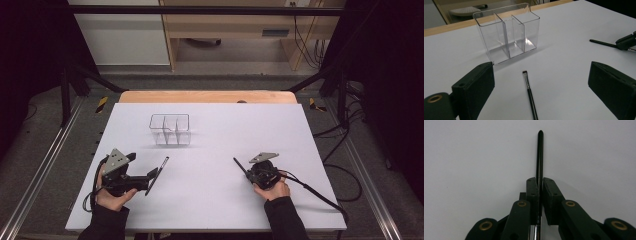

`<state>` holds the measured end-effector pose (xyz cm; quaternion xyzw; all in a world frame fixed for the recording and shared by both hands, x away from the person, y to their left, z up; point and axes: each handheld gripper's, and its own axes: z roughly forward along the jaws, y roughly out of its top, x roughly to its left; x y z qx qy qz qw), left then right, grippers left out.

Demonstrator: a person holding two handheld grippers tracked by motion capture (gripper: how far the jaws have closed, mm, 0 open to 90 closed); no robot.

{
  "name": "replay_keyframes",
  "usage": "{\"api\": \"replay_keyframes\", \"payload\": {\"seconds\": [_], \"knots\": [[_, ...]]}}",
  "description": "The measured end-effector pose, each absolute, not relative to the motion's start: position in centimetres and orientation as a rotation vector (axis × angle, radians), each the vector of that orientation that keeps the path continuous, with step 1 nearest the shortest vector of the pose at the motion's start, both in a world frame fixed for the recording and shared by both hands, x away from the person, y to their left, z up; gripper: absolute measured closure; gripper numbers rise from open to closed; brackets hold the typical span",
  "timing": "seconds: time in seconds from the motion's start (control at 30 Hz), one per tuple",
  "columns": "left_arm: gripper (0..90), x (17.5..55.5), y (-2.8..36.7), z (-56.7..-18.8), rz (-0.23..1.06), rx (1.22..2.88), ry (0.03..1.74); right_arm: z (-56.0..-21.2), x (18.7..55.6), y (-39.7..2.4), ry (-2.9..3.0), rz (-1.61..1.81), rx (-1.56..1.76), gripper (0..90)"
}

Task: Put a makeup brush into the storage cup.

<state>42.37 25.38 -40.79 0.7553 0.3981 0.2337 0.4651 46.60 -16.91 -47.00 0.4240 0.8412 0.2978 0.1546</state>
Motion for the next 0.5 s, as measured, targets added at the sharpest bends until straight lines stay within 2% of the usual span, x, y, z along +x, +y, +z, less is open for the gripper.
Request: {"api": "replay_keyframes", "payload": {"seconds": [0.2, 0.5], "knots": [[6.0, 42.4, 25.5, -40.7, 0.571, 1.854, 0.975, -46.3, 46.6, -17.2, 2.413, 0.880, 1.229, 71.8], [6.0, 42.5, 25.5, -40.8, 0.563, 1.857, 0.980, -44.2, 48.0, -16.7, 2.480, 0.769, 1.243, 62.5]]}}
